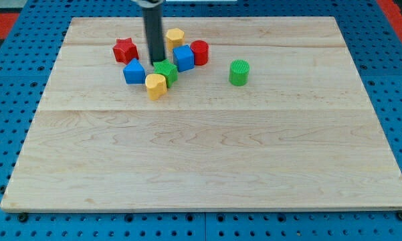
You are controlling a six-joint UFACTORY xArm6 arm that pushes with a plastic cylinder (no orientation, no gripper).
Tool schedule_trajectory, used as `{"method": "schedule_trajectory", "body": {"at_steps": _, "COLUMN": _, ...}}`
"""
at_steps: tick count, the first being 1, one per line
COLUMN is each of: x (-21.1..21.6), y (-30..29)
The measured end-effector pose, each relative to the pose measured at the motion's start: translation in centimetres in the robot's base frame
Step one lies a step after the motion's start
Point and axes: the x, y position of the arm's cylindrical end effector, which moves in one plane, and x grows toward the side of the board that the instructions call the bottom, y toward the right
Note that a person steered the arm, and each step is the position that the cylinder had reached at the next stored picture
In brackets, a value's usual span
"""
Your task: Push the green blocks towards right center of the board
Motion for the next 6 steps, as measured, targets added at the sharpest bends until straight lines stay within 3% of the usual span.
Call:
{"method": "schedule_trajectory", "body": {"at_steps": 1, "x": 2.0, "y": 0.4}}
{"method": "schedule_trajectory", "body": {"at_steps": 3, "x": 0.9, "y": 9.5}}
{"method": "schedule_trajectory", "body": {"at_steps": 5, "x": 4.9, "y": 6.4}}
{"method": "schedule_trajectory", "body": {"at_steps": 6, "x": 1.2, "y": 11.7}}
